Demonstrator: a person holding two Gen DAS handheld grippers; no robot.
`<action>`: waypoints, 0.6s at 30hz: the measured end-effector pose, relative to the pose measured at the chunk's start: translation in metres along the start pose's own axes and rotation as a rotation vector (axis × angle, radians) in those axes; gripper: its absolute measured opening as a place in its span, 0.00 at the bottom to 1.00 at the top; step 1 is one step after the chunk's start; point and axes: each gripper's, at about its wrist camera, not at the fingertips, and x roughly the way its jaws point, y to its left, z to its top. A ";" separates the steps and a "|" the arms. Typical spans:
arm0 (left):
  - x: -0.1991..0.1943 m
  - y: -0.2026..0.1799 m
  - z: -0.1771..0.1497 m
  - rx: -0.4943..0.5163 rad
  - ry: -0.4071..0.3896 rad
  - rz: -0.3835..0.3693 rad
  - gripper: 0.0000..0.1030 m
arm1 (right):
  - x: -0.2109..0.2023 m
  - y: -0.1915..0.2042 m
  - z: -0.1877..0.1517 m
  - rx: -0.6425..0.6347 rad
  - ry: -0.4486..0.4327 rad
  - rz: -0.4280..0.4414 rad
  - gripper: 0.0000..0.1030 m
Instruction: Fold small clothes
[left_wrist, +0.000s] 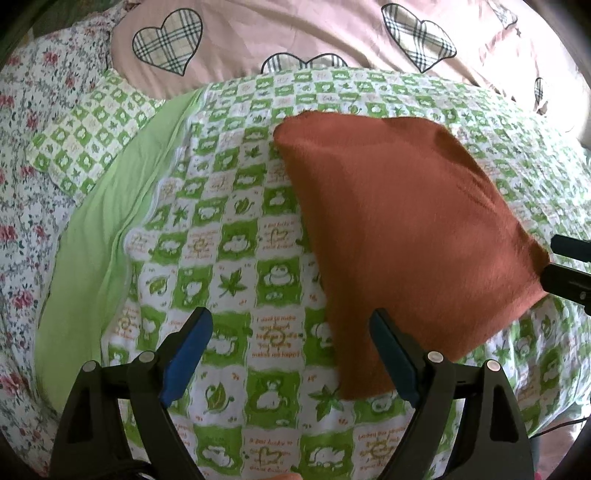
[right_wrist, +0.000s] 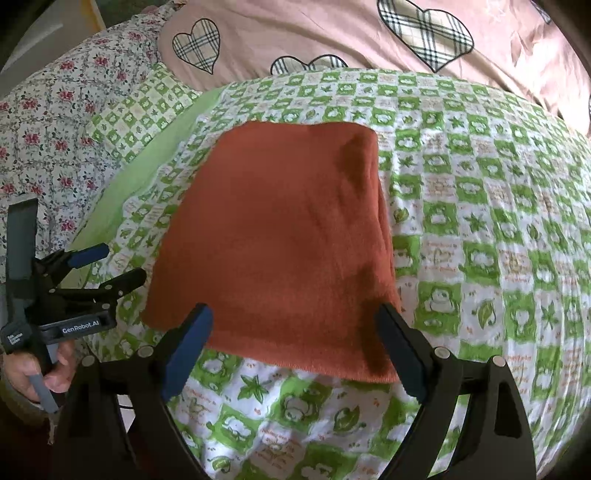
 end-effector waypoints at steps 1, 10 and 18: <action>0.001 0.000 0.002 0.000 0.000 -0.004 0.86 | 0.001 0.000 0.003 -0.002 -0.003 0.003 0.87; 0.013 -0.001 0.022 -0.014 -0.009 -0.004 0.86 | 0.016 -0.008 0.030 0.022 -0.011 0.019 0.87; 0.023 -0.006 0.026 -0.019 0.001 -0.004 0.86 | 0.027 0.001 0.036 -0.022 0.020 0.032 0.87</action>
